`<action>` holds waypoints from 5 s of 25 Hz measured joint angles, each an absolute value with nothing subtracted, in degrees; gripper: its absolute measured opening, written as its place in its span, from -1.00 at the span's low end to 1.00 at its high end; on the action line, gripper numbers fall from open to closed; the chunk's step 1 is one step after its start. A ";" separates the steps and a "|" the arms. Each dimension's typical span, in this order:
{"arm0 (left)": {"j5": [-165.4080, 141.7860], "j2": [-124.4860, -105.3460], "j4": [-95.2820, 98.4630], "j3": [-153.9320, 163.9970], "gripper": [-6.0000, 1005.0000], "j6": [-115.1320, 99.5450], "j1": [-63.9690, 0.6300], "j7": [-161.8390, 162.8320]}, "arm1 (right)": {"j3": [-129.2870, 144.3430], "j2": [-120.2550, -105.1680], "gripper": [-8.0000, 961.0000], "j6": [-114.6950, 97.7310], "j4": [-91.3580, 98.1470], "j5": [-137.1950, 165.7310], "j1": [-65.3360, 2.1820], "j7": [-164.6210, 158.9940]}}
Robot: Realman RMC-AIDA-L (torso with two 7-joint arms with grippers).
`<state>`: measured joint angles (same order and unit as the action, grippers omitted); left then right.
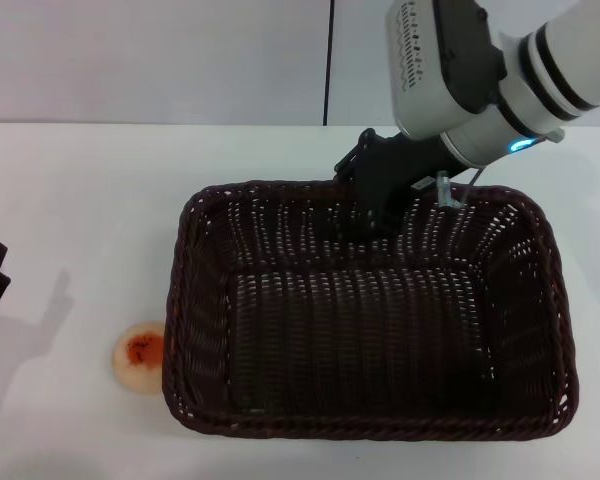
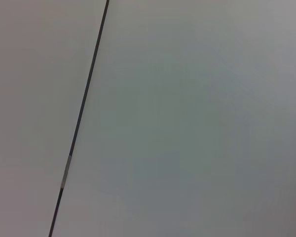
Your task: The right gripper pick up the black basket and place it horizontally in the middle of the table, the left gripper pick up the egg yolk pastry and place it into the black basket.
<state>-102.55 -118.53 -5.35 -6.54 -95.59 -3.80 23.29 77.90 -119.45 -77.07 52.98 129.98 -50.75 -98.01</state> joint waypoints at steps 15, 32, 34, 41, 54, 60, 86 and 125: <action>-102.59 -118.07 3.69 2.89 0.67 -98.54 -4.26 31.96 | 77.22 -119.12 0.32 -78.43 69.54 125.76 -37.86 -98.67; -107.23 -118.02 22.55 24.13 0.64 -94.89 -3.81 41.40 | 65.44 -119.17 0.43 -85.73 65.09 61.64 -3.66 -68.48; -109.46 -118.20 22.48 24.18 0.63 -93.06 -5.09 41.46 | 63.90 -119.20 0.43 -89.95 59.66 57.69 -3.11 -65.86; -114.07 -118.43 21.21 24.30 0.57 -89.55 -8.92 41.82 | 57.23 -119.08 0.43 -99.19 46.04 52.26 -3.78 -63.09; -118.99 -118.50 19.21 24.85 0.47 -86.76 -12.07 41.96 | 51.74 -119.16 0.43 -103.40 38.21 49.85 -5.36 -63.00; -118.84 -118.49 19.20 24.49 0.33 -86.60 -11.87 41.36 | 47.96 -119.11 0.43 -104.84 33.03 48.54 -6.66 -62.72; -115.40 -118.66 6.17 15.88 -0.57 -110.56 -21.40 33.83 | 36.78 -119.18 0.43 -109.51 12.68 46.83 -11.19 -53.25; -114.08 -118.63 -1.67 -25.36 0.62 -90.62 -8.05 21.10 | 27.28 -119.11 0.42 -101.55 0.09 47.10 -14.57 -35.47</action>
